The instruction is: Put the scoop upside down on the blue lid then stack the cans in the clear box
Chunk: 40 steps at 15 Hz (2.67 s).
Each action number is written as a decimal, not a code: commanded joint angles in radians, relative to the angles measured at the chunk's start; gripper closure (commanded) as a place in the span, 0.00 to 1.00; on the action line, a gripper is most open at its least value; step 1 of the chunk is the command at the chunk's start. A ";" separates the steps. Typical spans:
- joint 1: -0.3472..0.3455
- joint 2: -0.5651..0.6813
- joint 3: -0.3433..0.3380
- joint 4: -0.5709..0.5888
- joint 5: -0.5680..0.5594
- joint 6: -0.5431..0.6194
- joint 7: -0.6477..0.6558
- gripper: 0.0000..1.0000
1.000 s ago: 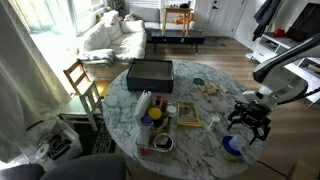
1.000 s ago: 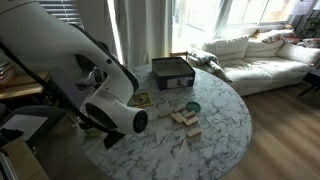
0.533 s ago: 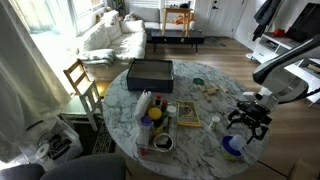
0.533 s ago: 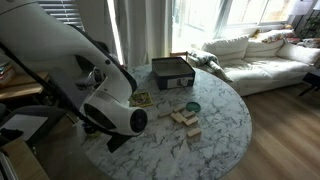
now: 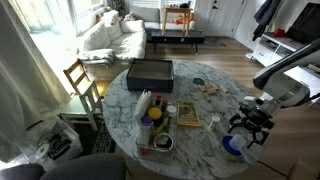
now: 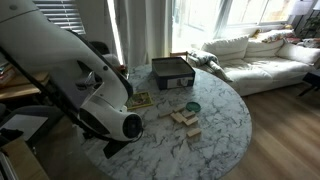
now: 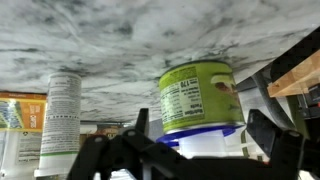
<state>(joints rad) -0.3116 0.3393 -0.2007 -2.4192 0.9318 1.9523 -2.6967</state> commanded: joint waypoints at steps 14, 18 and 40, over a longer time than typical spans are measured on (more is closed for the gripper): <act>0.011 0.108 0.042 -0.015 0.152 0.015 -0.057 0.00; 0.008 0.126 0.045 -0.010 0.194 -0.002 -0.067 0.00; 0.085 -0.083 0.086 -0.004 0.156 -0.031 -0.021 0.33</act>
<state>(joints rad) -0.2705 0.3377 -0.0973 -2.3928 1.1247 1.9252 -2.7102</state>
